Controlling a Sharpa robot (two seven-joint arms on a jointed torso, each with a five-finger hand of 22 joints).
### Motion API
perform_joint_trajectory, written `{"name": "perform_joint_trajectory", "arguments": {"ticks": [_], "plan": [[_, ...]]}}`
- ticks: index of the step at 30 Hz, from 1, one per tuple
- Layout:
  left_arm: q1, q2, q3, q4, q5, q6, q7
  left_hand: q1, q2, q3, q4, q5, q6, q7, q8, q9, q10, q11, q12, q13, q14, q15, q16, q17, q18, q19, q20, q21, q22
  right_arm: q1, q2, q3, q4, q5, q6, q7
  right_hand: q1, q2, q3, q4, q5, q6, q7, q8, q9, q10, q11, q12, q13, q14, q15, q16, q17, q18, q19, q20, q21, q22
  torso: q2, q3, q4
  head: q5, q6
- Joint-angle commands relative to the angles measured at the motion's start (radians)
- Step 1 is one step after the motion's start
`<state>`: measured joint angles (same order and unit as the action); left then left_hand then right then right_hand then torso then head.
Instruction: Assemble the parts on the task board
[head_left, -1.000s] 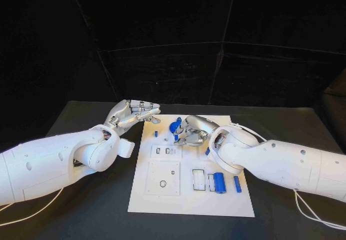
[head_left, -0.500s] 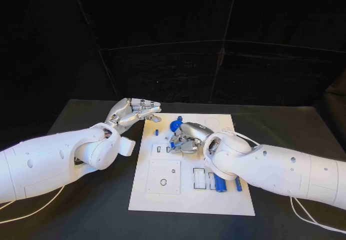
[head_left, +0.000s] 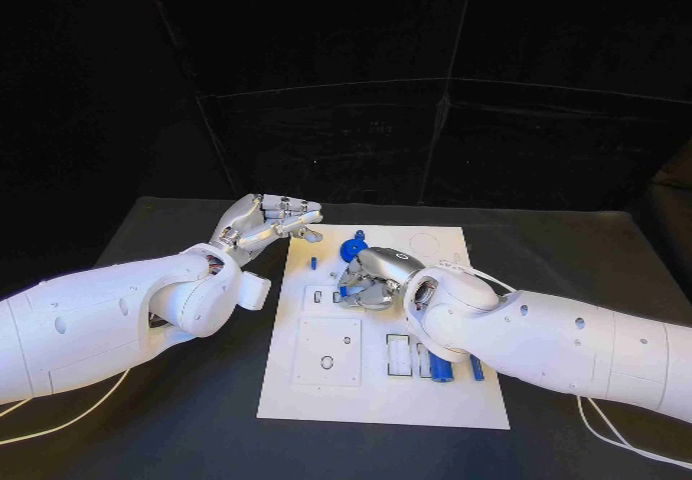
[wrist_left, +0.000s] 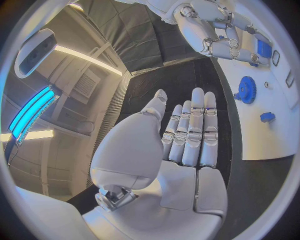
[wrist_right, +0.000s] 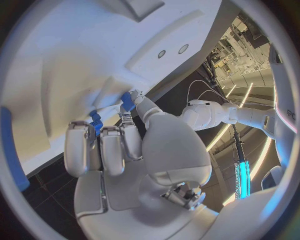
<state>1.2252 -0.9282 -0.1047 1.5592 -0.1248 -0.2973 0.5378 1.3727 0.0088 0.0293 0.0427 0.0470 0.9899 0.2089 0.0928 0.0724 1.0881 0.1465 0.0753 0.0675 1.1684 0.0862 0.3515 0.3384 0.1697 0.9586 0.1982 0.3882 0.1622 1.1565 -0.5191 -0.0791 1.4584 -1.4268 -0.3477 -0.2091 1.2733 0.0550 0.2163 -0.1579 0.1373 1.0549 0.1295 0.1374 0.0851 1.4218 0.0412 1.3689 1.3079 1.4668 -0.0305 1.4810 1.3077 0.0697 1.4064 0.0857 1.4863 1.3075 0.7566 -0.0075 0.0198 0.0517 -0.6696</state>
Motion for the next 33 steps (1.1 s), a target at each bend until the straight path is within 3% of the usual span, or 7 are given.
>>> {"name": "perform_joint_trajectory", "arguments": {"ticks": [1, 21, 33], "plan": [[0.002, 0.001, 0.001, 0.001, 0.003, 0.013, -0.005, -0.001, 0.011, -0.001, -0.007, 0.001, 0.006, 0.005, -0.004, -0.001, 0.004, 0.005, -0.003, -0.001, -0.002, 0.001, -0.004, 0.001, 0.012, -0.006, 0.000, -0.005, -0.002, -0.004, 0.000, -0.003, -0.007, -0.011, 0.030, -0.011, -0.010, 0.004, 0.007, 0.000, 0.002, 0.007, -0.005, 0.001, -0.004, -0.008, -0.002, -0.008, 0.011, 0.058, -0.001, -0.006, 0.028, -0.015, -0.001, -0.005, 0.002, 0.008, 0.000, 0.0006, -0.0004, 0.000, -0.002], [0.002, 0.000, 0.001, 0.000, 0.003, 0.014, -0.006, -0.001, 0.011, -0.001, -0.007, 0.001, 0.006, 0.005, -0.004, -0.001, 0.004, 0.005, -0.003, -0.001, -0.002, 0.001, -0.004, 0.001, 0.012, -0.006, 0.000, -0.005, -0.002, -0.008, -0.009, -0.003, -0.007, -0.026, 0.067, -0.030, -0.032, -0.021, 0.010, -0.004, 0.001, -0.026, 0.010, -0.022, -0.012, -0.025, 0.010, -0.030, -0.011, 0.057, 0.009, -0.010, 0.021, -0.014, -0.006, 0.003, -0.002, 0.001, -0.001, -0.0004, 0.0004, -0.008, -0.005], [0.002, 0.000, 0.001, 0.000, 0.003, 0.015, -0.006, -0.001, 0.011, -0.001, -0.007, 0.001, 0.006, 0.005, -0.004, -0.001, 0.004, 0.005, -0.003, -0.001, -0.002, 0.001, -0.004, 0.001, 0.012, -0.006, 0.000, -0.005, -0.002, -0.010, -0.010, -0.003, -0.004, -0.032, 0.044, -0.041, -0.052, -0.046, 0.002, 0.000, 0.004, -0.050, 0.019, -0.036, -0.015, -0.035, 0.019, -0.042, -0.024, 0.056, 0.016, -0.013, 0.016, -0.013, -0.007, 0.010, -0.004, -0.002, 0.000, -0.0002, 0.0006, -0.012, -0.005]]}}
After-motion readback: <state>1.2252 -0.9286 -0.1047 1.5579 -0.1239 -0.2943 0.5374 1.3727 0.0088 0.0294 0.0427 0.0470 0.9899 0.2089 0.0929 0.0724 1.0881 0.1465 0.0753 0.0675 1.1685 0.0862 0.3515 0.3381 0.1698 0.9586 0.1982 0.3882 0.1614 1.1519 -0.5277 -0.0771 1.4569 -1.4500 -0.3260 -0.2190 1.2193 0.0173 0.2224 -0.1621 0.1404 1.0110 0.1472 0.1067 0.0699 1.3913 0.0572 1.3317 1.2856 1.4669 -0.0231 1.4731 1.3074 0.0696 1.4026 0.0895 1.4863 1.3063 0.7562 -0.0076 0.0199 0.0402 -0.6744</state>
